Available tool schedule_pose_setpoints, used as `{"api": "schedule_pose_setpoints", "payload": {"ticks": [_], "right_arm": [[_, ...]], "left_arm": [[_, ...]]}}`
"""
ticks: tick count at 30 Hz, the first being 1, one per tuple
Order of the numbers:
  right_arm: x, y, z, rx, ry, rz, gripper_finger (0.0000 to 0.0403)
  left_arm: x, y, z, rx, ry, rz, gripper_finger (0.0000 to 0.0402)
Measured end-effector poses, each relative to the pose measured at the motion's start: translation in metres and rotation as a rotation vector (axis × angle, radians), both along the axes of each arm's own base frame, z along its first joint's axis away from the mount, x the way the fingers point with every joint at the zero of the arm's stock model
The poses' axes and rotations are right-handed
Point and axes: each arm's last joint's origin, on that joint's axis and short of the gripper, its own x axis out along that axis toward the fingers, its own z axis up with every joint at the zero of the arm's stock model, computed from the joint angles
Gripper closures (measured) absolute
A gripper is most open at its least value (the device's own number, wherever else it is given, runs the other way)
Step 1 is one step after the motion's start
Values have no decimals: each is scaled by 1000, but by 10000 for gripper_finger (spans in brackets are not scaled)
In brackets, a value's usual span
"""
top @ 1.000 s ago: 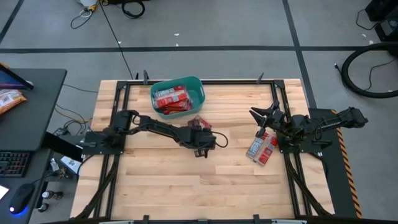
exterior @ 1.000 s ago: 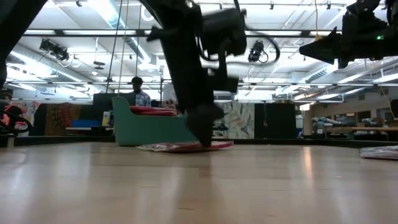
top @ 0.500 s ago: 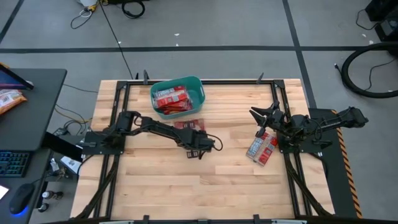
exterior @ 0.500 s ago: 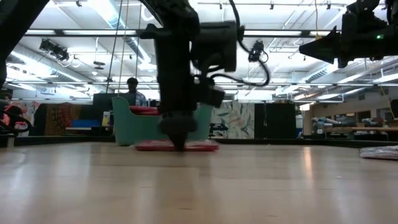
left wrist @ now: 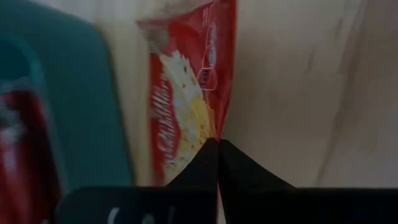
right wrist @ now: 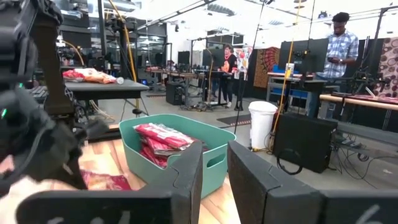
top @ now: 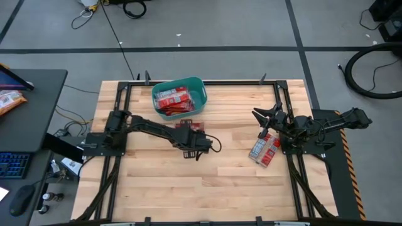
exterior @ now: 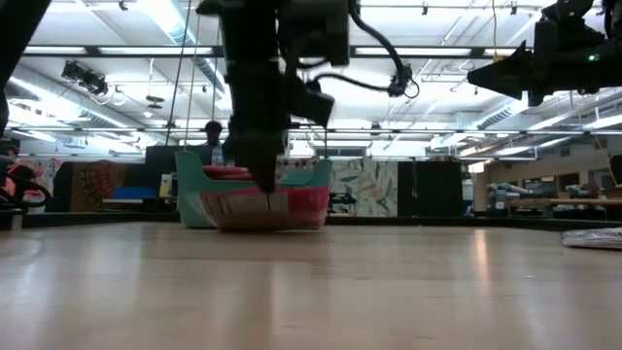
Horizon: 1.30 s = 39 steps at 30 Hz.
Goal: Sort popcorn bags into baskets
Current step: Stack the popcorn bag into the green bin
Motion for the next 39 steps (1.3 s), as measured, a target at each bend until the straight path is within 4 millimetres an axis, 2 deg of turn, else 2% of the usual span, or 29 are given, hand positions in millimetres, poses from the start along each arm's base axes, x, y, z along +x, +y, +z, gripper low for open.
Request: {"api": "schedule_pose_setpoints", "payload": {"ticks": [10,18,22,29,33,36,39], "right_arm": [[0,0,0,0,0,0,322],[0,0,0,0,0,0,322],[0,0,0,0,0,-1,322],[0,0,0,0,0,0,322],[0,0,0,0,0,0,322],[0,0,0,0,0,0,322],[0,0,0,1,-2,-3,322]], "left_arm": [[-28,8,77,48,-184,26,400],[-66,36,133,238,-274,113,401],[-79,53,152,344,-292,141,401],[-81,102,151,402,-187,195,401],[-79,134,143,318,-151,204,398],[-80,157,136,204,-159,219,379],[-83,170,131,162,-155,266,342]]}}
